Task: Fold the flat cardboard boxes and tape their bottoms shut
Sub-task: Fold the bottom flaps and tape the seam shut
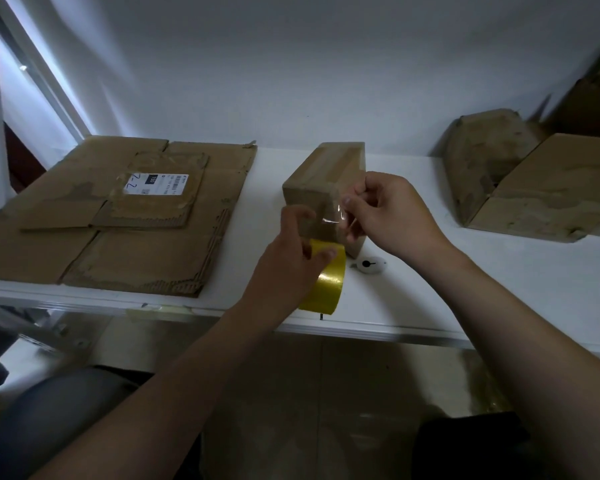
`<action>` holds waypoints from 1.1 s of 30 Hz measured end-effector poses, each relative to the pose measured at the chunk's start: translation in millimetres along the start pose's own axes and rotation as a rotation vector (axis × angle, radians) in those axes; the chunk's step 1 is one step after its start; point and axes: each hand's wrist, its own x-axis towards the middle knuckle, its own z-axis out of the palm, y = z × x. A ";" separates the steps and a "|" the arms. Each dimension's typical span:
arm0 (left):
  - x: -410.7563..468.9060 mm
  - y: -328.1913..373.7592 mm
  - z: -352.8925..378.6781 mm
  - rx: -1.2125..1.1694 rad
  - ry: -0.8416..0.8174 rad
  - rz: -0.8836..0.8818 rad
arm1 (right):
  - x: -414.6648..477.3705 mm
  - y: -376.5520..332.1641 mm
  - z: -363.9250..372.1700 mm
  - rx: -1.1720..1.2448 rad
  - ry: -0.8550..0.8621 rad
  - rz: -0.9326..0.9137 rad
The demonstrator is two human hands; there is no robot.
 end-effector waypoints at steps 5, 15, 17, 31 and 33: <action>-2.1 -7.7 3.1 0.096 0.093 0.174 | -1.8 -5.0 5.6 -0.089 -0.027 -0.046; 6.9 -16.7 13.6 0.171 0.182 0.255 | -0.4 4.8 4.2 -0.367 0.019 -0.118; 7.7 -15.1 18.4 0.177 0.145 0.217 | -1.5 7.0 1.2 -0.599 0.062 -0.115; 11.4 -10.5 11.0 -0.100 0.079 -0.011 | 2.3 36.2 -3.6 -0.377 -0.207 -0.264; 10.5 -10.4 10.3 -0.122 0.091 -0.020 | 2.9 34.6 -2.0 -0.298 -0.239 -0.172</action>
